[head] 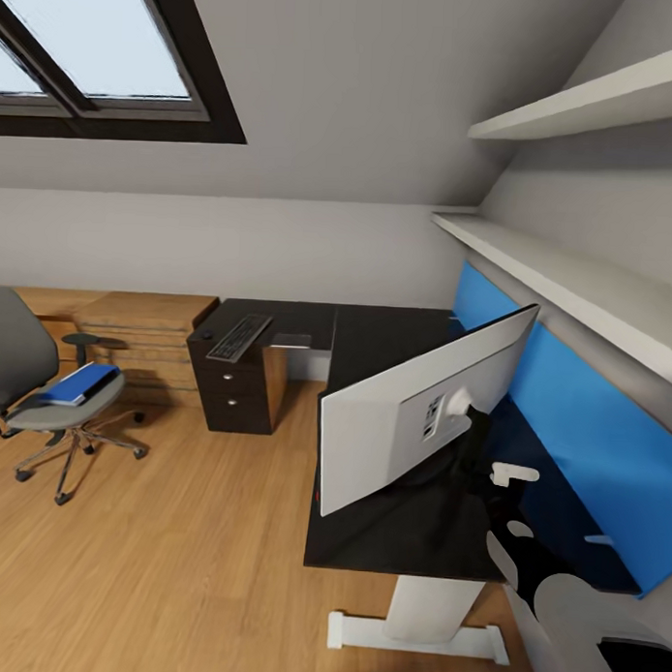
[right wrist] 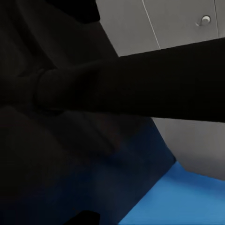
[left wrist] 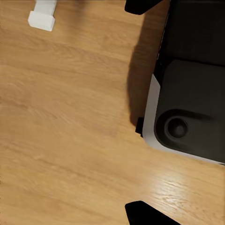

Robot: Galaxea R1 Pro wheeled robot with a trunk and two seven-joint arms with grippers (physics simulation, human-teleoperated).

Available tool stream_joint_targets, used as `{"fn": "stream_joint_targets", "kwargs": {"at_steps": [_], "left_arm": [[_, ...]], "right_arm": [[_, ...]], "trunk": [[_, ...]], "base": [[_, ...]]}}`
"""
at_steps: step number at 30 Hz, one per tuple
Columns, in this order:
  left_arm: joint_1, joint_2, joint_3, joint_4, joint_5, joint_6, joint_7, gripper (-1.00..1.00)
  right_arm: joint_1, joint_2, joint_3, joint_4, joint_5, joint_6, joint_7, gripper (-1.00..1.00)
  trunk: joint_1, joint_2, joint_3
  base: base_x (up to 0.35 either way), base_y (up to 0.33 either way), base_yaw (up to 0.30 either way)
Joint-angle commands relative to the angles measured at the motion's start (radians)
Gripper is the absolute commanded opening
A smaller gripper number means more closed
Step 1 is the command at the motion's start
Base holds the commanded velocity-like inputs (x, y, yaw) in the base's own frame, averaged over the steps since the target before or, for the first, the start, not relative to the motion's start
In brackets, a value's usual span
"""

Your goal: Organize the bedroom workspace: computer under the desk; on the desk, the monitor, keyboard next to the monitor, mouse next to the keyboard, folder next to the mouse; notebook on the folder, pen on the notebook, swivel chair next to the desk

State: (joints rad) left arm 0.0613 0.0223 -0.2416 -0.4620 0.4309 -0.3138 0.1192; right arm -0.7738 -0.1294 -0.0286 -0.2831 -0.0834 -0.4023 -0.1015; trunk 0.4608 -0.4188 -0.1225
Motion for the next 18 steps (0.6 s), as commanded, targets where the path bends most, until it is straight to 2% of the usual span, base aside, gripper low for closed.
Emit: {"fn": "stream_joint_targets", "kwargs": {"at_steps": [1,9,18], "left_arm": [[0.0,0.001,-0.008,-0.002,0.006,-0.002,0.008,1.0],[0.0,0.002,-0.008,-0.002,0.006,-0.002,0.008,1.0],[0.0,0.001,-0.008,-0.002,0.006,-0.002,0.008,1.0]], "right_arm": [[-0.001,0.0,0.001,0.001,-0.009,-0.004,0.002,1.0],[-0.001,-0.001,0.001,0.001,-0.009,-0.004,0.002,1.0],[-0.001,-0.001,0.001,0.001,-0.009,-0.004,0.002,1.0]], "trunk": [[0.001,-0.002,-0.002],[0.001,-0.002,-0.002],[0.001,-0.002,-0.002]], "base": [[0.028,-0.011,0.0],[0.18,-0.003,0.0],[0.041,0.0,0.0]]}}
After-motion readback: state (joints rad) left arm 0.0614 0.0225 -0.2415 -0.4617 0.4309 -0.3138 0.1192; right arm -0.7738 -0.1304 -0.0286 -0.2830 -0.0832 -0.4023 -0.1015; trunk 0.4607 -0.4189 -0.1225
